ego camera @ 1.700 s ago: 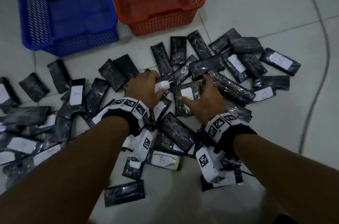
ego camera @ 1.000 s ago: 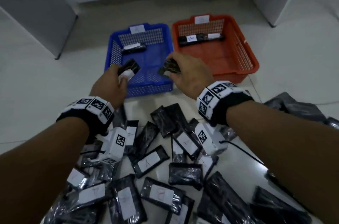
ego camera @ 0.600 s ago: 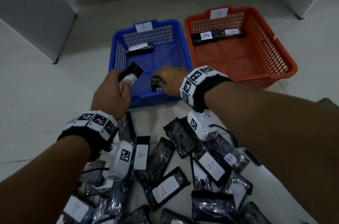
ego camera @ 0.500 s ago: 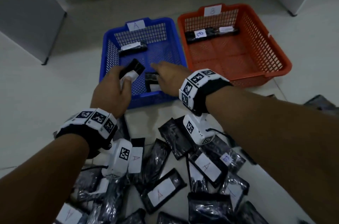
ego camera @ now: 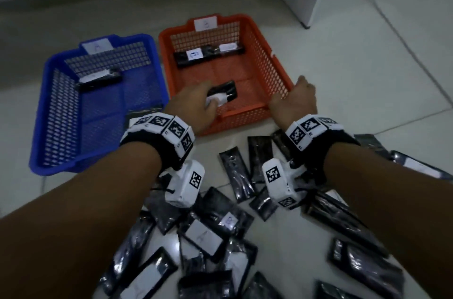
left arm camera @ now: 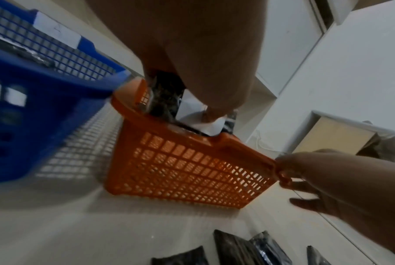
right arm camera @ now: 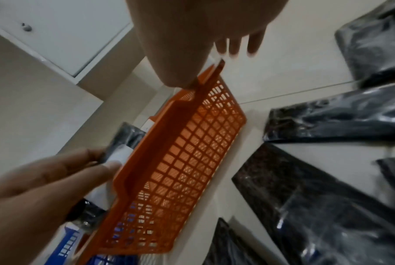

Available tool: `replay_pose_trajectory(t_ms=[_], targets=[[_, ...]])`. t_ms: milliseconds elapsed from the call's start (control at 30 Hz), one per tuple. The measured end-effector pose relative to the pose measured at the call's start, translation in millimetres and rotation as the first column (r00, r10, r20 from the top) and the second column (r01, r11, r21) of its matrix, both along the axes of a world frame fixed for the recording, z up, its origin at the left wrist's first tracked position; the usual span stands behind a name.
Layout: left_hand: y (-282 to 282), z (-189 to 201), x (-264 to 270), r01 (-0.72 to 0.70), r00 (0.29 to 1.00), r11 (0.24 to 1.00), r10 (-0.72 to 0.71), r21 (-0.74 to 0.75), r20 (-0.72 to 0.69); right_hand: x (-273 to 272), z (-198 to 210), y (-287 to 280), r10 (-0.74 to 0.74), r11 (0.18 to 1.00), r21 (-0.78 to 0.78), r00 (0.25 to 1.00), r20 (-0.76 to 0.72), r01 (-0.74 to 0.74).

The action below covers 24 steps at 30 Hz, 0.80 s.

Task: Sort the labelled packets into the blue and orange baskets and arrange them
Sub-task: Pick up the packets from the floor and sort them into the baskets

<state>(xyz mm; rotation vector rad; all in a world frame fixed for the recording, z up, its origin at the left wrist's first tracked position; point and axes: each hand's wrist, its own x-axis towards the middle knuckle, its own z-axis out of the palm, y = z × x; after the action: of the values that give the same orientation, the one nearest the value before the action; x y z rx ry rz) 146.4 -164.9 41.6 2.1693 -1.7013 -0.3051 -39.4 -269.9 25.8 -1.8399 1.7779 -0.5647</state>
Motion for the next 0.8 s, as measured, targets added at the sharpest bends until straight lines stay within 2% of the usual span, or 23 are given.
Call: replay_pose_trajectory(t_ms=[100,200,300,367,433,500,567,633,700,800], targets=[[-16,-10,-13,-0.041,0.999,0.994,0.044,0.103,-0.032,-3,-11,-5,-0.006,0.999,0.054,0.986,0.164,-0.002],[-20,-19,-12,-0.098,0.995,0.989,0.098,0.108,0.003,-10,-15,-5,0.018,0.998,0.054,0.967,0.253,-0.032],[-12,-20,-11,-0.090,0.994,0.992,0.094,-0.087,0.051,-21,-19,10,0.027,0.996,0.068,0.951,0.309,-0.050],[-2,-19,-22,-0.044,0.988,0.959,0.083,-0.279,0.130,-29,-23,29,0.025,0.996,0.081,0.970,0.242,-0.045],[11,-15,-43,-0.005,0.980,0.919,0.082,-0.394,0.181,-35,-27,49,0.075,0.993,0.072,0.983,0.166,-0.088],[26,-15,-65,0.011,0.977,0.939,0.063,-0.343,0.205,-39,-32,66,0.207,0.976,0.057,0.977,0.045,-0.210],[41,-27,-79,0.016,0.973,0.980,0.030,-0.198,0.228,-40,-39,79,0.377,0.926,0.066,0.914,-0.153,-0.371],[56,-43,-86,-0.051,0.973,0.999,0.052,-0.011,0.226,-41,-44,85,0.460,0.887,0.111,0.847,-0.266,-0.447],[70,-54,-94,-0.172,0.970,0.978,0.147,0.119,0.194,-43,-45,83,0.484,0.875,0.165,0.836,-0.258,-0.455],[81,-60,-106,-0.307,0.949,0.931,0.285,0.196,0.132,-50,-44,80,0.507,0.857,0.207,0.843,-0.178,-0.472]])
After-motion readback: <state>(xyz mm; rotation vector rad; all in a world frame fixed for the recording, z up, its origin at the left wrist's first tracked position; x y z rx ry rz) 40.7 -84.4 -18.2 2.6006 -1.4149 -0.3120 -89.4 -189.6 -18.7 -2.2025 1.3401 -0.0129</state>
